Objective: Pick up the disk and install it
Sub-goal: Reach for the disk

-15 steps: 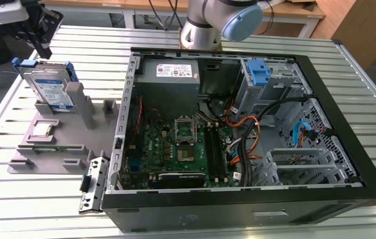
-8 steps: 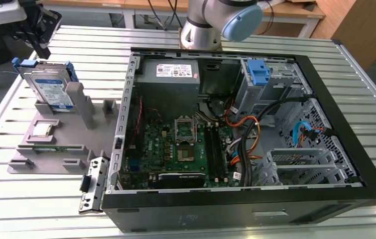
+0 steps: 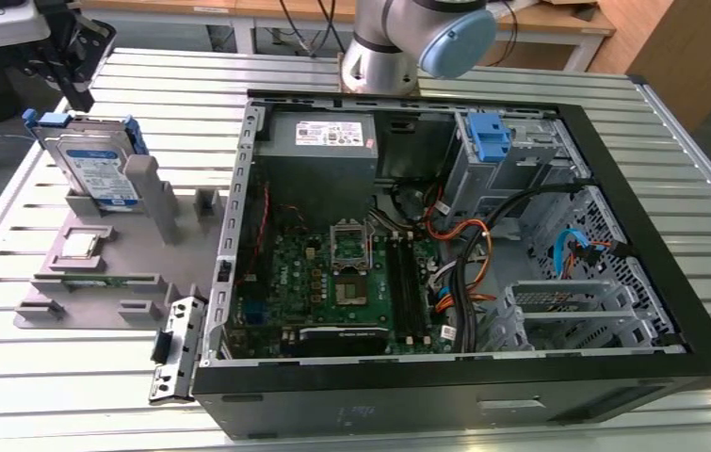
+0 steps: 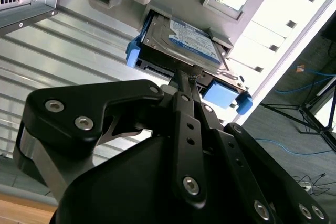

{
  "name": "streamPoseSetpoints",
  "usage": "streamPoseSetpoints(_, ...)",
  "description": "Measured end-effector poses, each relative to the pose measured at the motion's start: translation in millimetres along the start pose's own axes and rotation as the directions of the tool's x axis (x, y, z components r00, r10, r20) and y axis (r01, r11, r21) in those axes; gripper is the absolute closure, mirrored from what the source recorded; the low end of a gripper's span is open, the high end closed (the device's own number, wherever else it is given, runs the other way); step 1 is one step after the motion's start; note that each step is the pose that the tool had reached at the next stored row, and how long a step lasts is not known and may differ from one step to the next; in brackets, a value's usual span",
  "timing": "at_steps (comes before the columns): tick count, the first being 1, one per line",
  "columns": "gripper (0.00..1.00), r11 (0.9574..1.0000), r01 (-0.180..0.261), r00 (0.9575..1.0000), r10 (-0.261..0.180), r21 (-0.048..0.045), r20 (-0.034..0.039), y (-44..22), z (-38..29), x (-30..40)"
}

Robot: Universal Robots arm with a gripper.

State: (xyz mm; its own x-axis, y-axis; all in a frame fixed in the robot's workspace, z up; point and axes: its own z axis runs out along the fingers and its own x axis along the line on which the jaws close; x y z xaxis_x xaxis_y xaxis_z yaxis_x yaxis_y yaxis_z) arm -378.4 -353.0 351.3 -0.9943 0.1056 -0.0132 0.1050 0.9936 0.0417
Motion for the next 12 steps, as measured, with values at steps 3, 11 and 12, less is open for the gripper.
streamPoseSetpoints(3, 0.9, 1.0, 0.0, 1.0, 0.0, 0.0, -0.0001, -0.3, 0.1, 1.9)
streamPoseSetpoints(11, 0.9, 1.0, 0.004, 1.0, -0.004, -0.0002, 0.0006, -1.3, 5.6, 8.8)
streamPoseSetpoints(12, 0.9, 1.0, 0.005, 1.0, -0.005, -0.0002, 0.0005, -1.4, 6.2, 8.8)
